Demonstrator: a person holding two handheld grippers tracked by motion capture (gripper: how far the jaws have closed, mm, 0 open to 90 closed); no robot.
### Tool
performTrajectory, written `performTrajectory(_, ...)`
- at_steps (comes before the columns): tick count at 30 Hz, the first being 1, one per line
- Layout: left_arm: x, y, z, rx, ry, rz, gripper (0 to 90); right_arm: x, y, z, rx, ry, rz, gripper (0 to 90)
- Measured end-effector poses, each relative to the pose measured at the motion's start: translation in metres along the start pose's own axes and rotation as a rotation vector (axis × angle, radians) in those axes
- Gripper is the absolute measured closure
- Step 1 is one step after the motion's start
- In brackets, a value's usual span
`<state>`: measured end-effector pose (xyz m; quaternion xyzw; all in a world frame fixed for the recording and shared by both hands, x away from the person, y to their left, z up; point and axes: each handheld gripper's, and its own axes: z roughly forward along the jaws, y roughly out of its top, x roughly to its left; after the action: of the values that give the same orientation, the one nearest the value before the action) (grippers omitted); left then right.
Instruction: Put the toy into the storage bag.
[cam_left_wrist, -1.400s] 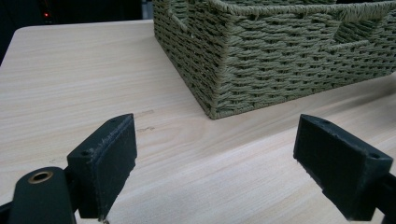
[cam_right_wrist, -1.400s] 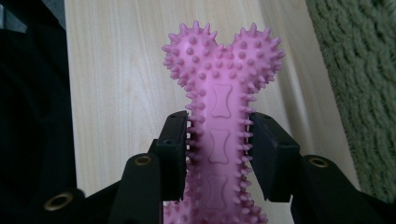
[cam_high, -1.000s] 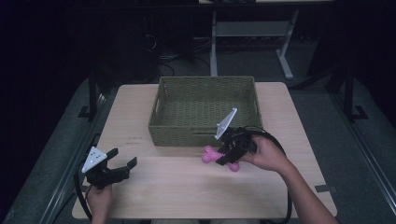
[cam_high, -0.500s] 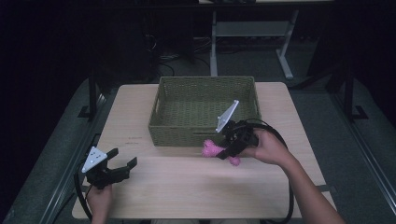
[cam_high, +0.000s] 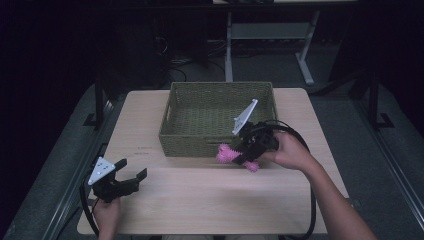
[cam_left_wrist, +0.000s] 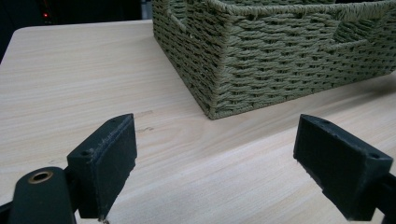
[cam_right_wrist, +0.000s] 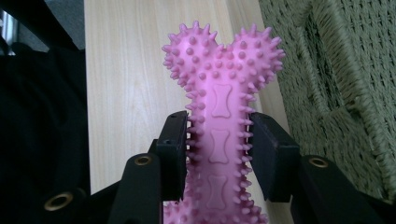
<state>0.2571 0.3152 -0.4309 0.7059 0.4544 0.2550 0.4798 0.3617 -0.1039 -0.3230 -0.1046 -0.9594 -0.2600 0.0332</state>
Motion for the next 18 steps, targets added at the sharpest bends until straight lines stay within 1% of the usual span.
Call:
performTrajectory(5,0.000,0.000,0.000,0.000,-0.001,0.003,12.8,-0.002,0.004,-0.006,0.008,-0.007,-0.003,58.2)
performTrajectory(6,0.000,0.000,0.000,0.001,-0.001,0.004,12.8,-0.003,0.004,-0.007,0.002,-0.006,-0.002,58.1)
performTrajectory(12,0.001,0.000,0.000,0.000,0.000,0.002,12.8,-0.010,0.009,-0.015,0.001,-0.011,0.003,58.2)
performTrajectory(18,0.000,0.000,0.000,0.001,-0.001,0.002,12.8,-0.016,0.012,-0.020,-0.001,-0.011,0.004,58.2)
